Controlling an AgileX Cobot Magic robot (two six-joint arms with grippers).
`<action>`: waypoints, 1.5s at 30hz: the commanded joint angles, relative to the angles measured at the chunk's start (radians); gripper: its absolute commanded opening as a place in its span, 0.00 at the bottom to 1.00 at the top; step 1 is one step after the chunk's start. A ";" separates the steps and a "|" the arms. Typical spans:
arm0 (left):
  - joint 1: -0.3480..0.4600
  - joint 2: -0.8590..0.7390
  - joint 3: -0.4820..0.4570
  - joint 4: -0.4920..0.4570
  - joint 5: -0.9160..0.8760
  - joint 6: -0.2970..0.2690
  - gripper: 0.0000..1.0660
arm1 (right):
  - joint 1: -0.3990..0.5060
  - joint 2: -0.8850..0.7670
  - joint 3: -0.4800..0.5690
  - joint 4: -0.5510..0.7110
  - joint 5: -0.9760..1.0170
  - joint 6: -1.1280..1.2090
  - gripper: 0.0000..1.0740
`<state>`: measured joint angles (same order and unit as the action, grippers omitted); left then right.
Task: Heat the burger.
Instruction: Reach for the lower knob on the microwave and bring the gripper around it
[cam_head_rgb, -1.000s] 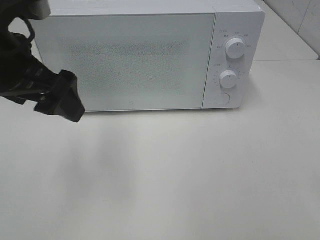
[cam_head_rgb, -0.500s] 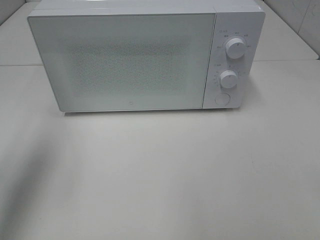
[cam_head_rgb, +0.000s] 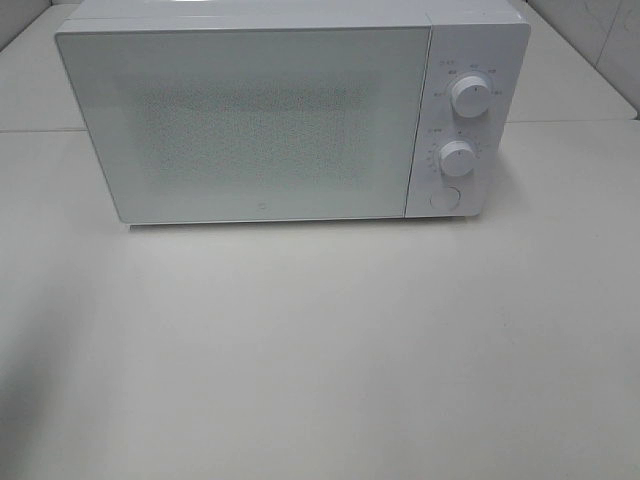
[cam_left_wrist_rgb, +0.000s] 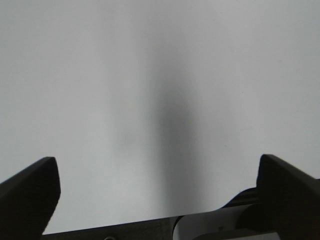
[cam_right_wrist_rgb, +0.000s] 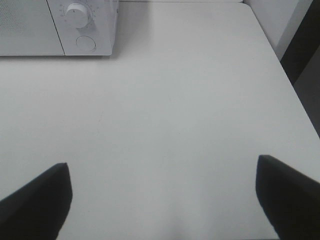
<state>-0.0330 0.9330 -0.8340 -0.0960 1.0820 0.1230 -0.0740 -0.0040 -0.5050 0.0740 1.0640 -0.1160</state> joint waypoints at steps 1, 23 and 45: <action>0.003 -0.113 0.078 -0.039 -0.011 -0.004 0.95 | -0.002 -0.026 -0.002 0.001 -0.005 -0.005 0.90; 0.003 -0.879 0.334 0.014 -0.046 -0.083 0.95 | -0.002 -0.026 -0.002 0.001 -0.005 -0.005 0.90; 0.003 -0.956 0.335 0.061 -0.047 -0.137 0.94 | -0.002 -0.007 -0.002 0.002 -0.005 -0.005 0.90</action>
<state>-0.0330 -0.0050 -0.5000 -0.0320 1.0460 -0.0080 -0.0740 -0.0040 -0.5050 0.0740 1.0640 -0.1160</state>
